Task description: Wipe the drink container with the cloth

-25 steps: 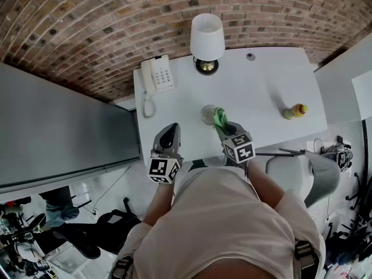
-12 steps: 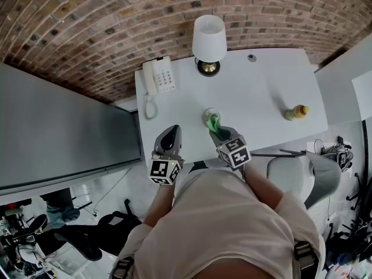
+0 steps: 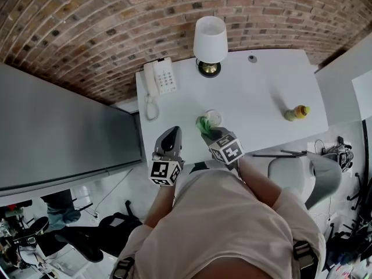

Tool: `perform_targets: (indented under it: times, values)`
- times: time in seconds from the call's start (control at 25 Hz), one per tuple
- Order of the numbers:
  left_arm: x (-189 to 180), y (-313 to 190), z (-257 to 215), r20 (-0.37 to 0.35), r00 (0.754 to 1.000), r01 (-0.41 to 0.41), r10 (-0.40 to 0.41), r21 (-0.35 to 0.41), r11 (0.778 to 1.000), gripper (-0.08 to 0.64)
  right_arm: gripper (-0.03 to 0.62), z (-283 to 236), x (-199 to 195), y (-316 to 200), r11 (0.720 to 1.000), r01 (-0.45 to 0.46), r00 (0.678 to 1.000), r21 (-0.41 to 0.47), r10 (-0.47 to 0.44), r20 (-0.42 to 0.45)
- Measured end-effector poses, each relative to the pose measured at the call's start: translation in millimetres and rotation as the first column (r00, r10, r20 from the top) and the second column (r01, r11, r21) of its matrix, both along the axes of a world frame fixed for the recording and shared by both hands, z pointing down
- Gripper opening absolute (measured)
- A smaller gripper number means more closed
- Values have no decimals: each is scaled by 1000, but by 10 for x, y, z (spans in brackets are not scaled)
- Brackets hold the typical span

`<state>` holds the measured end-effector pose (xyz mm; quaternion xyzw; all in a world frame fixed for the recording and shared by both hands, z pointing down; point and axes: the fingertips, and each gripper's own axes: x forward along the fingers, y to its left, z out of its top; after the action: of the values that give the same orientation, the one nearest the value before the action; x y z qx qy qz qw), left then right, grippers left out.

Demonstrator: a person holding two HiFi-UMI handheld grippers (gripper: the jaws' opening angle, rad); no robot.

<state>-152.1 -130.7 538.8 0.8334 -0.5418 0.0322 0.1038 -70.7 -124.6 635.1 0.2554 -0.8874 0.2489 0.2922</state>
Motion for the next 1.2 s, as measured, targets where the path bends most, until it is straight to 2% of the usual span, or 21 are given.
perform_targets:
  times: [0.28,0.52,0.72,0.92,1.2]
  values:
    - [-39,4,12,-1,1000,2,-2,-2,1000,9,43,43,-129,-78,999,-3,1000,-33,4,7]
    - [-50,-13,16,-1,1000,7,-7,-3,1000,9,43,-72,-90,-90,1000,-25,999,-11,25,39]
    - [-47,-46,-16,-3,1000,13,-13,5,1000,9,43,-382,35,-121,997,-56,988,55,47,149]
    - [-6,-100,-124,-6,1000,10,-10,32,999,9,43,-768,244,-208,983,-99,973,153,64,220]
    - [124,-168,-420,-34,999,-4,7,85,996,9,43,-1181,680,-429,925,-186,972,332,124,199]
